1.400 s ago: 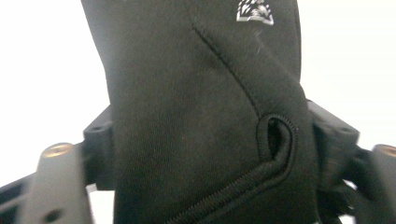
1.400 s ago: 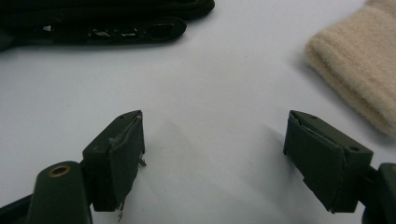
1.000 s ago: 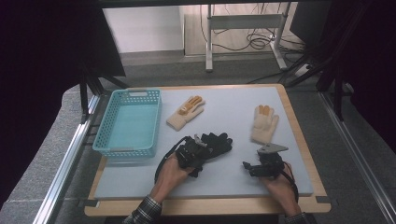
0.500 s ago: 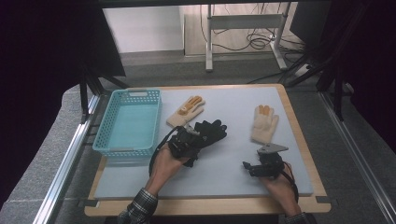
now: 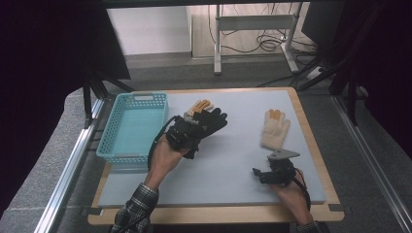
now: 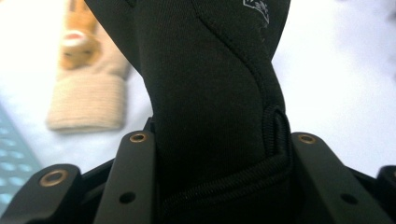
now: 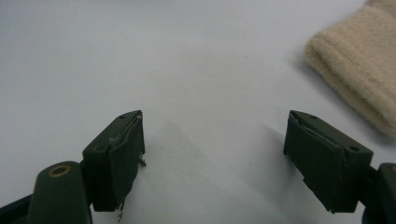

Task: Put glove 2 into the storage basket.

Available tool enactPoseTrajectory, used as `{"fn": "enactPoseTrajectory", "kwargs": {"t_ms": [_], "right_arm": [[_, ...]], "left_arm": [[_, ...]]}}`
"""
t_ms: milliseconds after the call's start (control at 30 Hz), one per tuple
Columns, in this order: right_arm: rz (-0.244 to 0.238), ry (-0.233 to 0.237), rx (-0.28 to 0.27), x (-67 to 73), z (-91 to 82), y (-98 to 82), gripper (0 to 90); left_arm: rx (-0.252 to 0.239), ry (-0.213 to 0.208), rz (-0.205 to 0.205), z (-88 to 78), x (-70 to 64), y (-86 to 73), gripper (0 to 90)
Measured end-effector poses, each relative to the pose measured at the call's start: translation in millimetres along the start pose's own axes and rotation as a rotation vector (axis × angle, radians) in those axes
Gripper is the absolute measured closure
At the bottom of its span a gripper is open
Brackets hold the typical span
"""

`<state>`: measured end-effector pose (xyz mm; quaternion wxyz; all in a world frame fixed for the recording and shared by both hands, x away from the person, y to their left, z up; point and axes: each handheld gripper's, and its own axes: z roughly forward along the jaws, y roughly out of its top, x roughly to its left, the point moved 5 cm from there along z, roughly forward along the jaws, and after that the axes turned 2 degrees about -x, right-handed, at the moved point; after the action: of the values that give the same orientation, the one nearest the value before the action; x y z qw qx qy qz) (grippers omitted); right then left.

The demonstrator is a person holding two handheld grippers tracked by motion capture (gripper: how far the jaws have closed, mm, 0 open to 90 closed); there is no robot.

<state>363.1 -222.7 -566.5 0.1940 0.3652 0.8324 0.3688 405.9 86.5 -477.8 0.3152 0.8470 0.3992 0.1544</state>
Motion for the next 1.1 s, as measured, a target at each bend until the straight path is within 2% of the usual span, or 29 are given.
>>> {"fn": "enactPoseTrajectory", "kwargs": {"t_ms": [267,500,867,1100], "right_arm": [[0.0,0.0,0.0,0.0,-0.1,0.0,19.9],[0.0,0.0,0.0,0.0,-0.1,0.0,19.9],[0.0,0.0,0.0,0.0,0.0,0.0,19.9],[0.0,0.0,0.0,0.0,0.0,0.0,19.9]], "left_arm": [[-0.031,0.061,-0.053,-22.1,29.1,11.8,60.5],[-0.038,0.123,-0.112,-38.1,60.1,11.9,60.5],[-0.013,0.225,-0.22,-55.1,113.4,-9.6,60.4],[0.017,0.274,-0.28,-60.0,140.9,-28.3,59.9]]}}
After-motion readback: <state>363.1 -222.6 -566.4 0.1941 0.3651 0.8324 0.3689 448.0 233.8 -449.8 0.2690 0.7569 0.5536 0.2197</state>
